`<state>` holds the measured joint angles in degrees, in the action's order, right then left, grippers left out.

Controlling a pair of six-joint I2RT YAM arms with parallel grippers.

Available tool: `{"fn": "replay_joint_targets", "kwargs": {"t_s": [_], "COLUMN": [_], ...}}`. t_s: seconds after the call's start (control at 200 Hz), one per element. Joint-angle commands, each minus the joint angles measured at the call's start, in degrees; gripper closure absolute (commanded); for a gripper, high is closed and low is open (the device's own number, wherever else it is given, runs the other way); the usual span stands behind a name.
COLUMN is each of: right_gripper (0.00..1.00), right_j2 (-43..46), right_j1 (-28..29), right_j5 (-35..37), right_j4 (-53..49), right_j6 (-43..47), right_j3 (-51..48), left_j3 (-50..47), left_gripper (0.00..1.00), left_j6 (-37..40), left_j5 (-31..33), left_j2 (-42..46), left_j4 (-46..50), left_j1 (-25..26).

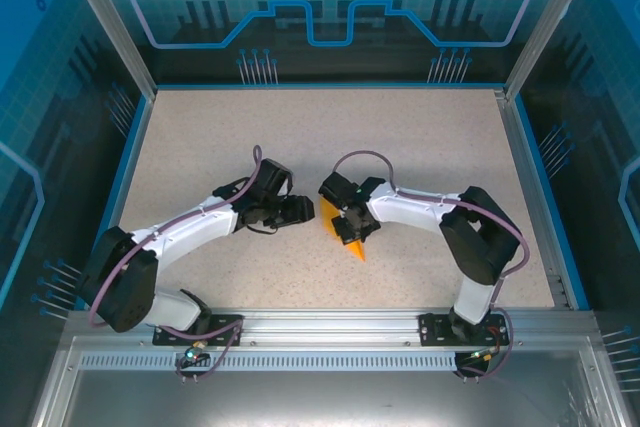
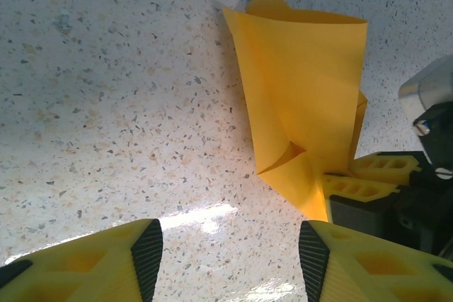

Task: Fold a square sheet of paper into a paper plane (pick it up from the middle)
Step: Place the paper plane at the center of the table.

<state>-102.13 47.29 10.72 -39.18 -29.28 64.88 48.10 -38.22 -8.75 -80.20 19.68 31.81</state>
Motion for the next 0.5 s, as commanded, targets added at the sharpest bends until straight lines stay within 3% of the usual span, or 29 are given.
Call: {"fn": "replay_joint_targets", "kwargs": {"t_s": [0.0, 0.495], "right_gripper": [0.83, 0.79], "right_j2": [-1.18, -4.14], "right_j1": [1.31, 2.09], "right_j5": [2.43, 0.33], "right_j4": [-1.32, 3.85], "right_j6": [1.19, 3.22], "right_j3": [1.23, -0.55], "left_j3": [-0.8, -1.95], "left_gripper": [0.43, 0.42], "left_j6": [1.91, 2.51], "left_j5": [-2.04, -3.75], "left_j2": [-0.71, -2.85], "left_j4": [1.17, 0.16], "left_j1": [-0.53, -0.54]}}
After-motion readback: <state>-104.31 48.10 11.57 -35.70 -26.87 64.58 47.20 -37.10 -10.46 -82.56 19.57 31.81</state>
